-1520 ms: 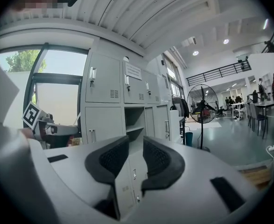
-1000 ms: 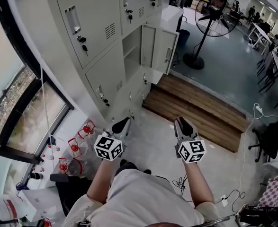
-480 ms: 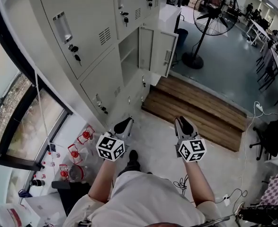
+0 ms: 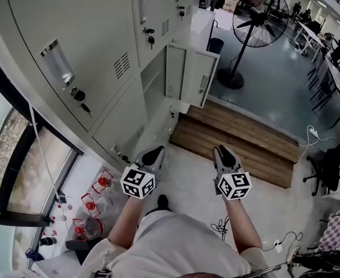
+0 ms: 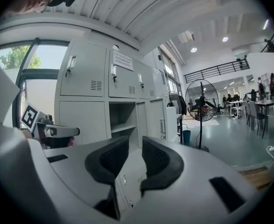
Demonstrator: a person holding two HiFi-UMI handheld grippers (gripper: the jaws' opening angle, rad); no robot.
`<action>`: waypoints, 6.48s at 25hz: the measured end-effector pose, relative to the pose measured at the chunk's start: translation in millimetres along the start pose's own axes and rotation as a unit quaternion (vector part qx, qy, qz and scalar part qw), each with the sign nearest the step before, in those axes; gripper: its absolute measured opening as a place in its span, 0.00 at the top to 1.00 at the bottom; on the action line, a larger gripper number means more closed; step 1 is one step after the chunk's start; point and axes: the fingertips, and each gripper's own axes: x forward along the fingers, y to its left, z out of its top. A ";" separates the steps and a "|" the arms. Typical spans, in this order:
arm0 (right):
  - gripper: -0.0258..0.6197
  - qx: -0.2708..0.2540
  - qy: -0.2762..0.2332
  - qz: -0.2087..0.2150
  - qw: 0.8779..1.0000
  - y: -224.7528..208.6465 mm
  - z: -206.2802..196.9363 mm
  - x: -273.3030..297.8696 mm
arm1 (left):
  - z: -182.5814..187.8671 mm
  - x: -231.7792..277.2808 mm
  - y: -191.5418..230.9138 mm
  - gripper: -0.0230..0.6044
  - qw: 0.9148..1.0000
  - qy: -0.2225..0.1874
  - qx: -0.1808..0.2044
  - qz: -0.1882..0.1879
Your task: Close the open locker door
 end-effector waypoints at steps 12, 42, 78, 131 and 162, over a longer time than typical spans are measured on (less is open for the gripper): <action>0.83 0.007 0.006 -0.031 0.999 -2.8 -2.3 80.7 | -0.1 57.8 54.3 0.94 0.998 0.019 0.003 -0.052; 0.83 -0.015 0.032 0.066 0.997 -93.7 14.7 190.8 | 8.4 152.5 84.7 0.94 0.998 0.002 -0.024 0.063; 0.77 -0.017 0.079 0.159 0.984 -200.9 7.7 341.8 | -2.7 182.2 97.8 0.94 0.973 -0.005 -0.049 0.226; 0.78 -0.063 0.052 0.219 0.972 -50.7 7.9 282.5 | -9.5 95.4 97.5 0.94 0.979 0.011 -0.044 0.198; 0.77 -0.085 0.056 0.352 0.930 86.1 -3.3 299.1 | -10.5 41.7 137.0 0.94 0.964 0.001 -0.054 0.259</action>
